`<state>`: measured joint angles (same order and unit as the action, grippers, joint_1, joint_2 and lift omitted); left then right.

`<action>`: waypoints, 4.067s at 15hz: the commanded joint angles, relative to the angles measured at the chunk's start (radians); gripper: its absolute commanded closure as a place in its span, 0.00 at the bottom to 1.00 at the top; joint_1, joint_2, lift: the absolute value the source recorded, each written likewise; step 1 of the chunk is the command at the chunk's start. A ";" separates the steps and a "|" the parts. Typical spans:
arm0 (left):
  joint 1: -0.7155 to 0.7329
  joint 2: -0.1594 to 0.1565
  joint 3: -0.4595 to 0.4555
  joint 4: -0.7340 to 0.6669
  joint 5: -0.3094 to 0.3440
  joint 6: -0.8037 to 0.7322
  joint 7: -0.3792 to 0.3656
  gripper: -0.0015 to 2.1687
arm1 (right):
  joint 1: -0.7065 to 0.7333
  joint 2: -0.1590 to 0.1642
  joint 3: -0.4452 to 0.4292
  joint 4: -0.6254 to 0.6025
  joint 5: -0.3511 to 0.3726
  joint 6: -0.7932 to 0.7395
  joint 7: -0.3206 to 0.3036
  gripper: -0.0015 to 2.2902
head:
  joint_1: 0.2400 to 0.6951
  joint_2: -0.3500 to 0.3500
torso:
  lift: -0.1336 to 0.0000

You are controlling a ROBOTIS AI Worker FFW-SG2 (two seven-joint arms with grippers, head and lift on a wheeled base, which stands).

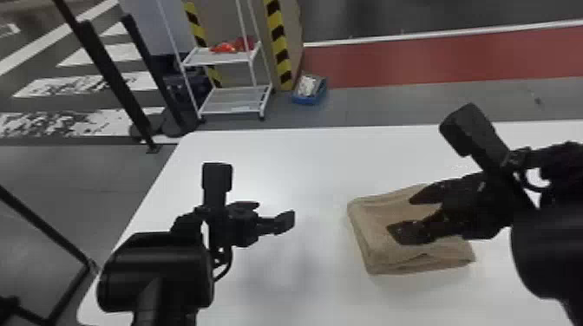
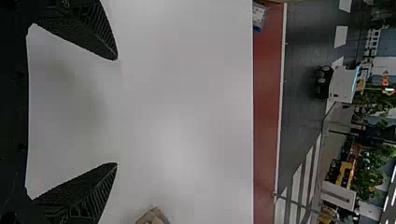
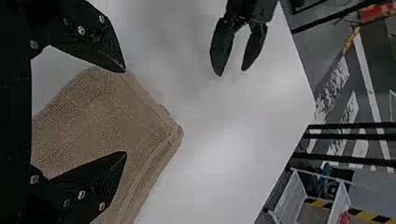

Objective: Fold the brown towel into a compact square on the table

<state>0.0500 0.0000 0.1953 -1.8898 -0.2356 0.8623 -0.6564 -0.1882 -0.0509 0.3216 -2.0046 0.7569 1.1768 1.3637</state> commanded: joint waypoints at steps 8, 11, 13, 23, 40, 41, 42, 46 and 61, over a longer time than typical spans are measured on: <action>0.010 -0.003 -0.002 -0.003 -0.005 -0.001 -0.002 0.03 | -0.235 0.052 -0.095 0.349 -0.179 0.353 -0.141 0.96 | 1.00 0.77 | 0.07; 0.013 -0.003 0.006 -0.005 -0.005 -0.001 -0.003 0.03 | -0.244 0.052 -0.072 0.349 -0.223 0.395 -0.127 0.96 | 1.00 0.77 | 0.07; 0.010 -0.003 0.012 -0.002 -0.005 -0.001 -0.005 0.03 | -0.200 0.052 -0.065 0.271 -0.222 0.395 -0.095 0.96 | 1.00 0.80 | 0.07; -0.009 -0.003 0.019 0.037 0.038 -0.074 0.024 0.03 | -0.047 0.013 -0.136 0.038 0.038 0.395 0.003 0.96 | 1.00 0.74 | 0.07; -0.035 -0.003 0.018 0.080 0.027 -0.074 0.027 0.03 | 0.128 -0.067 -0.056 -0.059 0.096 0.395 0.003 0.96 | 1.00 0.70 | 0.07; -0.036 -0.003 0.018 0.080 0.027 -0.074 0.027 0.03 | 0.115 -0.061 -0.055 -0.031 0.101 0.395 0.003 0.96 | 1.00 0.70 | 0.07; -0.035 -0.003 0.016 0.080 0.027 -0.074 0.027 0.03 | 0.082 -0.055 -0.053 0.004 0.105 0.395 0.003 0.96 | 1.00 0.70 | 0.07; -0.033 -0.003 0.016 0.081 0.027 -0.074 0.027 0.03 | -0.017 -0.017 -0.076 0.098 0.102 0.395 0.003 0.96 | 1.00 0.69 | 0.07; -0.036 -0.003 0.012 0.087 0.027 -0.078 0.023 0.03 | -0.191 0.042 -0.098 0.389 -0.004 0.395 -0.238 0.96 | 1.00 0.66 | 0.07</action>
<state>0.0142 0.0000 0.2072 -1.8023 -0.2086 0.7863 -0.6335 -0.3748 -0.0105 0.2248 -1.6173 0.7909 1.5670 1.1606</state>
